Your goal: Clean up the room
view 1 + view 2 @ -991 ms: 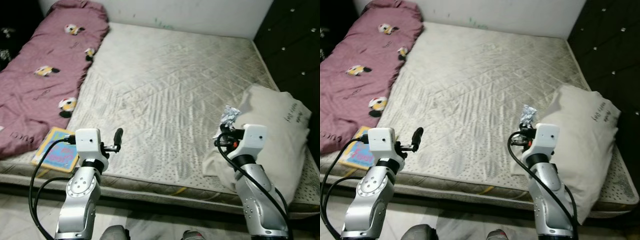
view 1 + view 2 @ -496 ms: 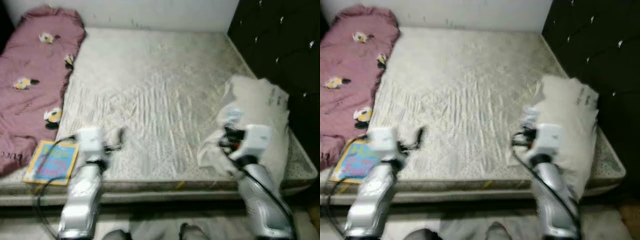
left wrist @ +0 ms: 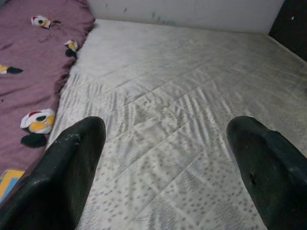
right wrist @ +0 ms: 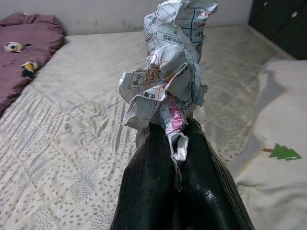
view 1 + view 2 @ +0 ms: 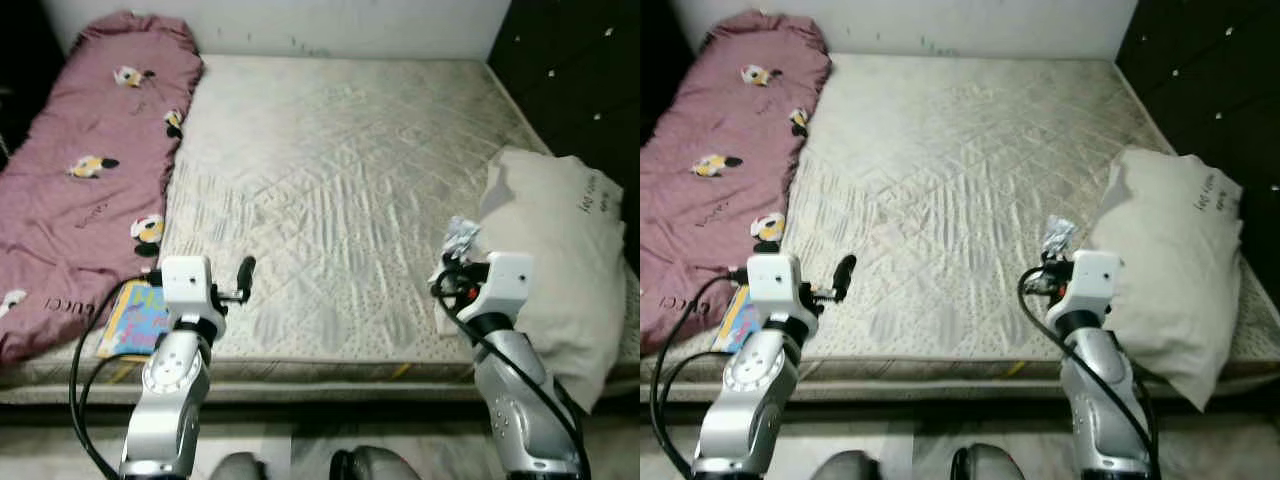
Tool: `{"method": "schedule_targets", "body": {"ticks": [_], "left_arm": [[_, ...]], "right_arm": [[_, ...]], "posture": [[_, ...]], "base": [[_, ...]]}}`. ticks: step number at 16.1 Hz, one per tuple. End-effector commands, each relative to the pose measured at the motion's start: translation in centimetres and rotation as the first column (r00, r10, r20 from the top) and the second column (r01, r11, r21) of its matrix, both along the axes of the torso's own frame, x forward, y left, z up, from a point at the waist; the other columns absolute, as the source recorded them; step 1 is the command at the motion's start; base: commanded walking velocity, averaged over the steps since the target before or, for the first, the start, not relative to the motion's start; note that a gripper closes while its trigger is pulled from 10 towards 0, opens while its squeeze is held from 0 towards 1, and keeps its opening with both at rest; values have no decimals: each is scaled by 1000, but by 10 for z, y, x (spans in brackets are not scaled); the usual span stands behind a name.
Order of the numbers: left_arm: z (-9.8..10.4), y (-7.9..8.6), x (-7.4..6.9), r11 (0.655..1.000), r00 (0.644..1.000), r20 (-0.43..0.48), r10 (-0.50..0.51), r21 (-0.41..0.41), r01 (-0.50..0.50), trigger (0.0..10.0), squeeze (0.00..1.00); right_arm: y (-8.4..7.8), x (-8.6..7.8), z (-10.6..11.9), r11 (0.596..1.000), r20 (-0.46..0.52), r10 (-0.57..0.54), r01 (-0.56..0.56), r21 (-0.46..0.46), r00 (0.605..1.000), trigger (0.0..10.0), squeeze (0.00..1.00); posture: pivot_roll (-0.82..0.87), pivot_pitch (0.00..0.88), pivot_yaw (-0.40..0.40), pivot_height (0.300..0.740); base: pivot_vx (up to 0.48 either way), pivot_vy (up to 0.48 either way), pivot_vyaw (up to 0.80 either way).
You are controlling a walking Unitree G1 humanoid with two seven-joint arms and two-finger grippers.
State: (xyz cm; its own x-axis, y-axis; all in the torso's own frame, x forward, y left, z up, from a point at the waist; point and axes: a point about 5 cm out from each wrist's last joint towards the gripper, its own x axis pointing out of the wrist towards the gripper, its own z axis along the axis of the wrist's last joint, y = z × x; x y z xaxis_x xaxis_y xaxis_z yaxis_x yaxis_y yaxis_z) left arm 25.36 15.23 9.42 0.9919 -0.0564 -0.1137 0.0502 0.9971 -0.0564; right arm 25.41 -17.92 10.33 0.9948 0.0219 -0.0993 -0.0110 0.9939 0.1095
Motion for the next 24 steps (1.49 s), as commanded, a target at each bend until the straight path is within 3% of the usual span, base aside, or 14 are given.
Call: {"method": "schedule_targets", "body": {"ticks": [1, 8, 15, 17, 18, 24], "left_arm": [[-1, 5, -2, 1000, 1000, -5, 22, 1, -22, 10000, 0], [-1, 3, -1, 1000, 1000, -10, 12, -23, -12, 10000, 0], [0, 3, 0, 1000, 1000, 2, 9, -19, -9, 10000, 0], [3, 2, -1, 1000, 1000, 27, -7, 11, 7, 10000, 0], [5, -3, -2, 998, 997, 42, -57, -28, 58, 10000, 0], [5, -1, -3, 998, 998, 44, -52, -35, 54, 10000, 0]], "right_arm": [[4, 1, 2, 1000, 7, 9, -9, 2, 1000, 10000, 0], [4, 1, 0, 1000, 0, 11, -11, 0, 1000, 10000, 0], [4, 2, -1, 1000, -6, 14, -14, -7, 1000, 10000, 0], [5, 1, -1, 1000, -9, 16, -16, -9, 1000, 10000, 0], [5, 0, -2, 1000, -12, 17, -17, -10, 1000, 10000, 0], [5, 1, -3, 1000, -13, 18, -18, -13, 1000, 10000, 0]], "posture": [[-36, 82, -24, 740], [-37, 81, -21, 740], [-36, 75, -24, 740], [-38, 75, -24, 740], [-38, 75, -24, 740], [-39, 78, -24, 740]], "base": [[0, 0, 0], [0, 454, -480], [0, 480, 0], [0, 0, 0], [0, 0, 0], [179, 0, 0]]}}
